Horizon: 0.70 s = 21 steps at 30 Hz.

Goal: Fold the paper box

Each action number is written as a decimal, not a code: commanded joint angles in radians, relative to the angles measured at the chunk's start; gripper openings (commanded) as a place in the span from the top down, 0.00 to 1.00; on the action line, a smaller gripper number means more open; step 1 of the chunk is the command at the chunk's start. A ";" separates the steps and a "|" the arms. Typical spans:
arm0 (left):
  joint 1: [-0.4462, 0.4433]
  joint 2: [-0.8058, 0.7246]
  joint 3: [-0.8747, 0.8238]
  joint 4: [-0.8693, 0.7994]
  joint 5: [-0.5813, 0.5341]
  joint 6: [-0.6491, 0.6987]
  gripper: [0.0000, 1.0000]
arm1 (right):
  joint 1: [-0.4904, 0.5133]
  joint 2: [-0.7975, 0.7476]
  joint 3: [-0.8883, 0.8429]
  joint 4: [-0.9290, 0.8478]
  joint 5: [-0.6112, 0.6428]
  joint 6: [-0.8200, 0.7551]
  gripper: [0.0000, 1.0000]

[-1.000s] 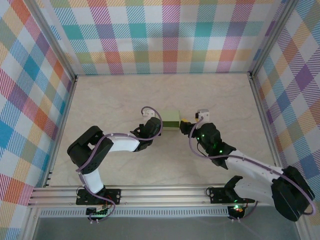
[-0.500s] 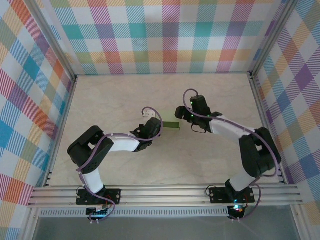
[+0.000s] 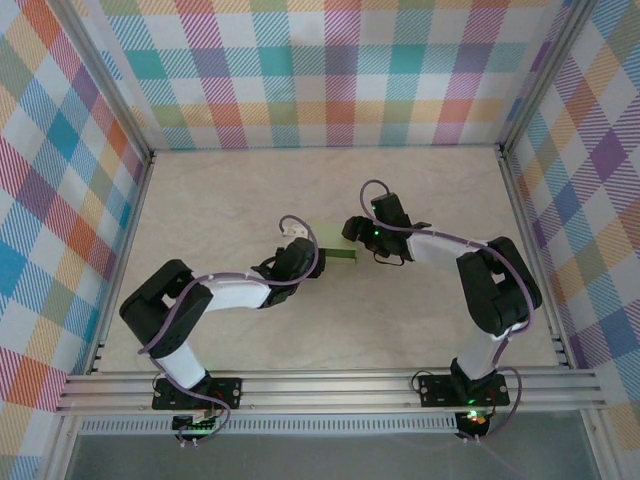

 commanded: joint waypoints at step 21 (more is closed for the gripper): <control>0.033 -0.519 -0.114 -0.213 0.227 0.044 0.00 | 0.003 0.033 0.007 0.032 -0.025 -0.003 0.22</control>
